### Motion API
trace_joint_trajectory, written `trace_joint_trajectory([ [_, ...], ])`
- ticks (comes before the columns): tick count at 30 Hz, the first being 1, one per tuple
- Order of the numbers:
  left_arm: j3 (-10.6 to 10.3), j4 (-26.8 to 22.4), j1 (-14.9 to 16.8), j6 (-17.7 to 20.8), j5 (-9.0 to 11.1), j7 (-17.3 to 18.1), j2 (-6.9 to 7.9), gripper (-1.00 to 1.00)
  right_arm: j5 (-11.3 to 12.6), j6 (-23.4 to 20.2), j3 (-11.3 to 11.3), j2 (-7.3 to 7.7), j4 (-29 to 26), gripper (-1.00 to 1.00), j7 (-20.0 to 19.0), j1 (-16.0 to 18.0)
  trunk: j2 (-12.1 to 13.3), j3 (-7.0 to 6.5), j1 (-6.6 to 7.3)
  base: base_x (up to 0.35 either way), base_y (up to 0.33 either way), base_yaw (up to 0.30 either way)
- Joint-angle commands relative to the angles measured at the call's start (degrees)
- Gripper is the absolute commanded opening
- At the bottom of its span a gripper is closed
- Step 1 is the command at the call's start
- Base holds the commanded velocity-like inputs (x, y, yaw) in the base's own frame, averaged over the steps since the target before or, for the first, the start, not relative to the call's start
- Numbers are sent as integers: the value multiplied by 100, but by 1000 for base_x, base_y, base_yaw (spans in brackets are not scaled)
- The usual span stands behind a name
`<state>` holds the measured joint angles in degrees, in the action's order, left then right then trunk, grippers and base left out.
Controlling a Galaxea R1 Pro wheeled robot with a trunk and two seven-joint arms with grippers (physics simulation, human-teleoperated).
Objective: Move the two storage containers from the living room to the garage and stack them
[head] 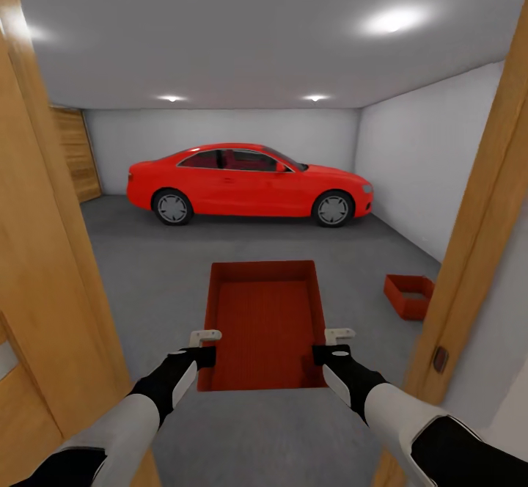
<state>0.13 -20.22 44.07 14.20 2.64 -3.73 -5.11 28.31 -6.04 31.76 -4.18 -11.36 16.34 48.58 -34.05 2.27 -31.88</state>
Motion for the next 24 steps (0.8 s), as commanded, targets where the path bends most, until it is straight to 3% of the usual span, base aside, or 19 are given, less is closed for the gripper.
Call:
trace_joint_trajectory([
  [1,-47,-26,5,-44,20,-49,-7,-100,210,-38,173,-21,2,-100,-114,2,-10,11,-6,199,38,0],
  [18,-49,-26,5,-49,15,-57,-15,-100,210,-38,173,-21,2,-100,-114,2,-10,11,-6,12,1,0],
  [24,-49,-26,5,-48,9,-58,-9,-100,210,-38,173,-21,2,-100,-114,2,-10,11,-6,247,0,0],
])
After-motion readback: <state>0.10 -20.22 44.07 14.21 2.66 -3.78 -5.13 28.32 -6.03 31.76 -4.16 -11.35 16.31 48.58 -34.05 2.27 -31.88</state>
